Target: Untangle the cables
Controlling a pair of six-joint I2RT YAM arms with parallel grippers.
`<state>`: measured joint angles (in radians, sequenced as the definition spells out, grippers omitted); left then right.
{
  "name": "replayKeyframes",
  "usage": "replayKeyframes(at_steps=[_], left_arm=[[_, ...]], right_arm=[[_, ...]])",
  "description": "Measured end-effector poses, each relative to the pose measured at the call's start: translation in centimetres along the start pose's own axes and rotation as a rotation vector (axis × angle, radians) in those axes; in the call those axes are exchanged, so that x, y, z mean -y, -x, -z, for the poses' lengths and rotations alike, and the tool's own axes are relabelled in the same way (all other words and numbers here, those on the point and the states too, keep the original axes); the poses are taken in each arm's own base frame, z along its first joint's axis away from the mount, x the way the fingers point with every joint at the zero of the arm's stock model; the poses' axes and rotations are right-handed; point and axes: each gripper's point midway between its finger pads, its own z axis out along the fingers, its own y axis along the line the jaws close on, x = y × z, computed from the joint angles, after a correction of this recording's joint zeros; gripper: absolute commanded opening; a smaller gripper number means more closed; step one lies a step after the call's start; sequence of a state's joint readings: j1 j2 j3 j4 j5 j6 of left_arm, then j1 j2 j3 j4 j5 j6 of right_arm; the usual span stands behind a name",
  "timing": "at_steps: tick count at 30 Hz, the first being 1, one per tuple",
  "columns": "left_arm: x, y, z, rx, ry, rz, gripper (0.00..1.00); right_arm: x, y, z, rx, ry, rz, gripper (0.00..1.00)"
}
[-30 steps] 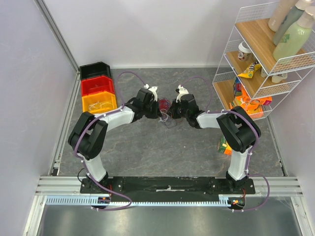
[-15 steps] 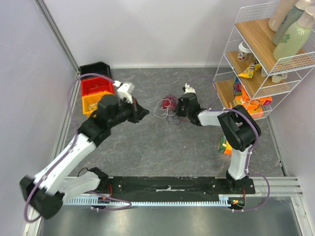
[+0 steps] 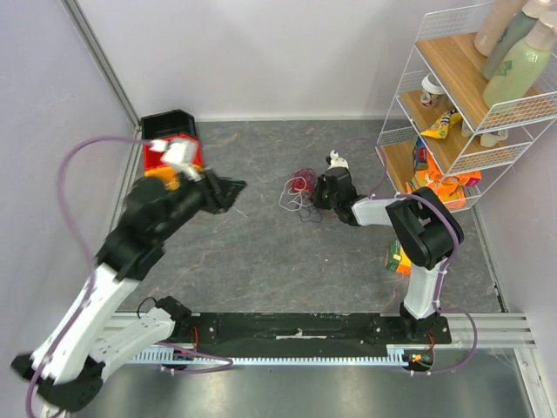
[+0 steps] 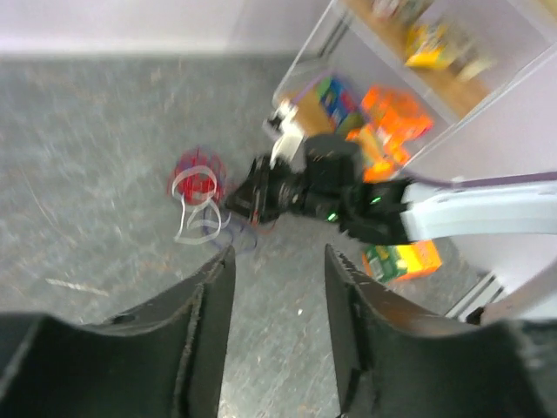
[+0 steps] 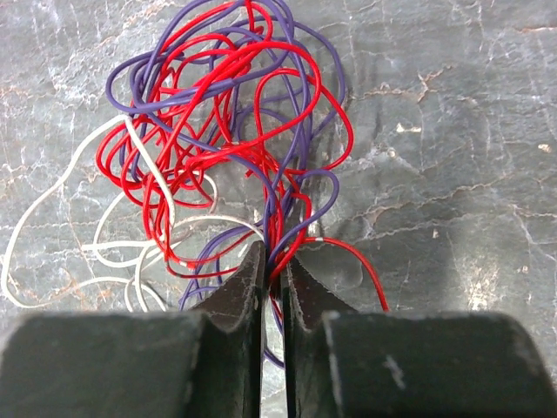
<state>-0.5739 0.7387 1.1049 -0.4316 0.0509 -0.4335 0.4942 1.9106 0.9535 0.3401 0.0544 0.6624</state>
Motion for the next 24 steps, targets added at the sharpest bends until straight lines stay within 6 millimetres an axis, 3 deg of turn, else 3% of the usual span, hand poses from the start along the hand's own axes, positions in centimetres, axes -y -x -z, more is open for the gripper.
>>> replayKeyframes(at_steps=[2, 3, 5, 7, 10, 13, 18, 20, 21, 24], left_arm=[[-1.4, -3.4, -3.9, -0.115, 0.030, 0.010, 0.65], [-2.6, -6.4, -6.5, -0.202, 0.050, 0.018, 0.69], [-4.6, -11.6, -9.8, -0.343, 0.086, 0.035, 0.70], [-7.1, -17.4, -12.4, -0.501, 0.138, 0.055, 0.71], [-9.3, -22.2, -14.5, -0.620, 0.185, 0.068, 0.74], [-10.6, -24.1, -17.4, -0.661, 0.207, 0.070, 0.77], [-12.8, -25.5, -22.5, -0.657, 0.249, 0.029, 0.66], [-13.8, -26.4, -23.7, -0.667, 0.274, 0.009, 0.61], [-14.5, -27.0, -24.1, -0.676, 0.286, -0.004, 0.55], [-15.6, -28.4, -24.0, -0.708, 0.316, -0.024, 0.19]], right_arm=[[-0.1, -0.3, 0.3, -0.004, 0.013, 0.001, 0.17], [-0.1, -0.4, 0.4, -0.006, 0.018, 0.001, 0.18], [-0.3, -0.5, 0.4, -0.010, 0.027, 0.002, 0.19], [-0.3, -0.5, 0.4, -0.013, 0.032, 0.004, 0.20], [-0.4, -0.6, 0.4, -0.015, 0.037, 0.008, 0.21], [-0.5, -0.5, 0.4, -0.017, 0.042, 0.009, 0.23], [-0.9, -0.6, 0.5, -0.026, 0.064, 0.011, 0.23], [-1.1, -0.5, 0.5, -0.029, 0.072, 0.011, 0.23], [-1.1, -0.5, 0.5, -0.030, 0.075, 0.010, 0.23], [-1.2, -0.5, 0.4, -0.031, 0.080, 0.010, 0.23]])
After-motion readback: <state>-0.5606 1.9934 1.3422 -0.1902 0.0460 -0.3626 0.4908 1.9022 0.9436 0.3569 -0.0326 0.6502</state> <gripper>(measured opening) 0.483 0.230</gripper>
